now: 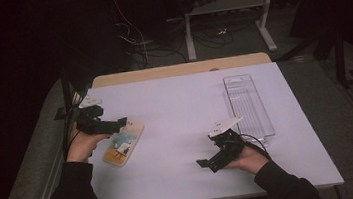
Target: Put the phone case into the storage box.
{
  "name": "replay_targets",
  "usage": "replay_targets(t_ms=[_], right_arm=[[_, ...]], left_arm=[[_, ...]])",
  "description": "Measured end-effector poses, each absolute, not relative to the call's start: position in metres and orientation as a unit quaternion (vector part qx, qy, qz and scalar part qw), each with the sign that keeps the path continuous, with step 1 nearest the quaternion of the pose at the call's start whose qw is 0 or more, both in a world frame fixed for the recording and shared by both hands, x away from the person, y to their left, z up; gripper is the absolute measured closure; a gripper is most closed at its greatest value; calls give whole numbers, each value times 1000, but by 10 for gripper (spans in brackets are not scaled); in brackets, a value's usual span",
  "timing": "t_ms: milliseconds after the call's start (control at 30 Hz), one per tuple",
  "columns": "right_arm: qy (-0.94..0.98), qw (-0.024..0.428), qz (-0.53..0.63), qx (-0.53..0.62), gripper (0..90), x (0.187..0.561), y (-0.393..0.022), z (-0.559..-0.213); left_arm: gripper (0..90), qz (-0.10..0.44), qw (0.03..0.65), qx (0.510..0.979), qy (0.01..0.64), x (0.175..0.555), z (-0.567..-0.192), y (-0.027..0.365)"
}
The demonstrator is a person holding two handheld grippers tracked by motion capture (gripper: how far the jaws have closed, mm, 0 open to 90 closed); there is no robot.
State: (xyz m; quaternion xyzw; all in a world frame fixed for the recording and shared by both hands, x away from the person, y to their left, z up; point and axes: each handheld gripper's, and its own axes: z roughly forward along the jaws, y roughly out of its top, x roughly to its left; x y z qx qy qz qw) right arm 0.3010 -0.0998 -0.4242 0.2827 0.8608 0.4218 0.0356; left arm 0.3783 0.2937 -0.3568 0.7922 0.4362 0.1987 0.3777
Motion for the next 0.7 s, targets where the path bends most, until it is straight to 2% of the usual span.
replay_targets(t_ms=[700], right_arm=[[861,36,422,281,0,301,-100,-423]], left_arm=[[4,181,352,804,443,372,-370,296]])
